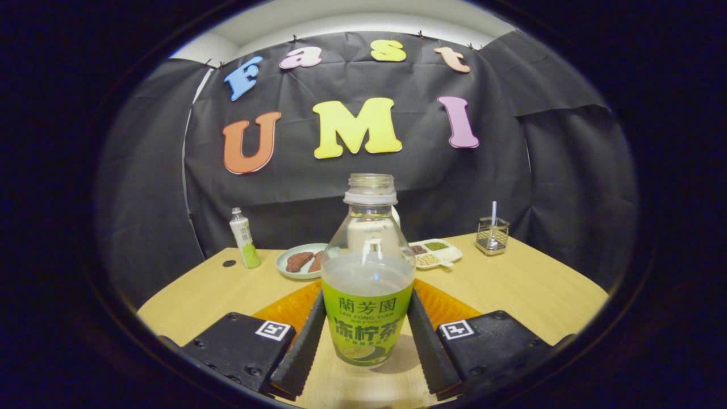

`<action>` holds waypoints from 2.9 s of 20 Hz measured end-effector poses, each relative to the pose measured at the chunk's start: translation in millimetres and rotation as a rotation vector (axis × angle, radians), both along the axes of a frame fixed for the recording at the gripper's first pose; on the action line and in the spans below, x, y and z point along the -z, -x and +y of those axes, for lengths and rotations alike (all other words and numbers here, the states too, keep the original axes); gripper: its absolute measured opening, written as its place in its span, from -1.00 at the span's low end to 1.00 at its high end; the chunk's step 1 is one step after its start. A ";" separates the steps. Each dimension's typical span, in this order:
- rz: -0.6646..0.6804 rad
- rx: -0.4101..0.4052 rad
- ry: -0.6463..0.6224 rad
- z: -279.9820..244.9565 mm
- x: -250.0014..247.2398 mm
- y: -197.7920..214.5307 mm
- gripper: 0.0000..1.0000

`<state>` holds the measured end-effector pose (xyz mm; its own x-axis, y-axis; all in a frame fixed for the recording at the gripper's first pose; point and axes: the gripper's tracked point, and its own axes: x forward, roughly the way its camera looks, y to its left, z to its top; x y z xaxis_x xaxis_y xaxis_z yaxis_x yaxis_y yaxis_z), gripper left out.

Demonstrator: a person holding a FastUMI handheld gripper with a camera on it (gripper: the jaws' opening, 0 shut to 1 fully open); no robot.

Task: Take the bottle from table, then pour the juice into the cup, finally place the bottle on the coaster

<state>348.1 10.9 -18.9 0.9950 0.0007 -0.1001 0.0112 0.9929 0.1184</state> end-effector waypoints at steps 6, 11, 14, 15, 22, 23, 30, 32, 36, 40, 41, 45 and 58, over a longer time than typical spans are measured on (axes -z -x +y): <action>0.034 0.043 0.052 -14.9 28.1 -18.3 0.62; 0.038 0.051 0.081 -18.8 32.8 -20.2 0.63; 0.013 0.056 0.082 -19.4 32.4 -21.8 0.63; 0.013 0.059 0.091 -20.2 35.1 -22.3 0.63; 0.005 0.047 0.088 -18.9 46.6 -24.7 0.66; 0.001 0.048 0.075 -20.0 46.8 -24.1 0.68; 0.006 0.039 0.057 -19.4 43.2 -11.6 1.00; 0.008 0.049 0.069 -19.8 40.1 -4.7 1.00; -0.022 0.066 0.043 -20.6 32.4 15.2 1.00; -0.046 0.087 0.080 -24.2 27.7 44.4 1.00; -0.057 0.090 0.089 -23.5 25.0 53.0 1.00; -0.078 0.104 0.132 -19.8 18.0 86.7 1.00; -0.095 0.080 0.135 -0.9 -17.5 202.3 1.00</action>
<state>145.9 10.0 -1.4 0.9963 -0.0857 0.0003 0.0857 0.9963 -0.0117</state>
